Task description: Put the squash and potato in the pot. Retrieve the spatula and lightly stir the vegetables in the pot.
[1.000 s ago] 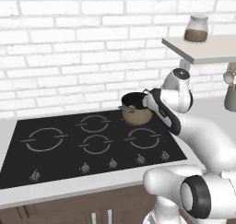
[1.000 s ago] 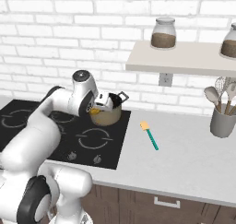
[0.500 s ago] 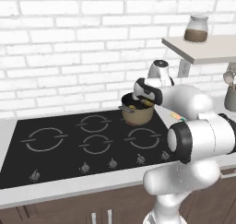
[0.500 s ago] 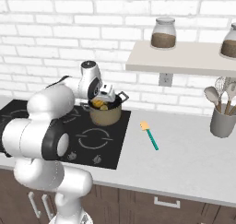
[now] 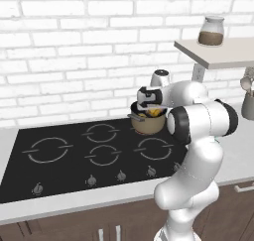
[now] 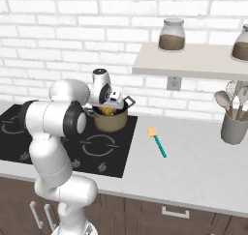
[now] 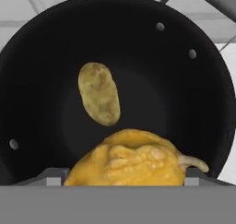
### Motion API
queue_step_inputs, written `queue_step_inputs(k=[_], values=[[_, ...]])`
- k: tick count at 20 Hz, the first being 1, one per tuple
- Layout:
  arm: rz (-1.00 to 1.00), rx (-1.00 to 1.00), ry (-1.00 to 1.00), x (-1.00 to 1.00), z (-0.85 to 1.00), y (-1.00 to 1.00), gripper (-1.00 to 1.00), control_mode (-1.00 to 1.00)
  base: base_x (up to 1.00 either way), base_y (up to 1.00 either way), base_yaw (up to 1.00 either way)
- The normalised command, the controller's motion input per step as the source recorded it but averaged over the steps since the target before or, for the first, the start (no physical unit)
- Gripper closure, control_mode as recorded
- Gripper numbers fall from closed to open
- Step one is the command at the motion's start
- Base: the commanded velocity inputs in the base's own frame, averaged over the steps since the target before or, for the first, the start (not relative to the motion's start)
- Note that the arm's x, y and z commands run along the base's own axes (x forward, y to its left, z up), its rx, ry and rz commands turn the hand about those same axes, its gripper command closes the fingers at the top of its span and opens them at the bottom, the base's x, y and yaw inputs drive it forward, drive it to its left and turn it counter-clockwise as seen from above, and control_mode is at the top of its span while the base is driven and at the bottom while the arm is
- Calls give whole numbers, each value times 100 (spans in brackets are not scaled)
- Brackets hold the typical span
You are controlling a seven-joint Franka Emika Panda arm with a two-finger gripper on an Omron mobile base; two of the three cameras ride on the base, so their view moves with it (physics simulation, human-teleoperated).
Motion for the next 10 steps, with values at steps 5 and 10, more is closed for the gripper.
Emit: queue_step_inputs(k=[5,10], values=[[0,0,0,8,-28,15,100,-100,0,0,0],[0,0,0,8,-30,20,-100,-100,0,0,0]])
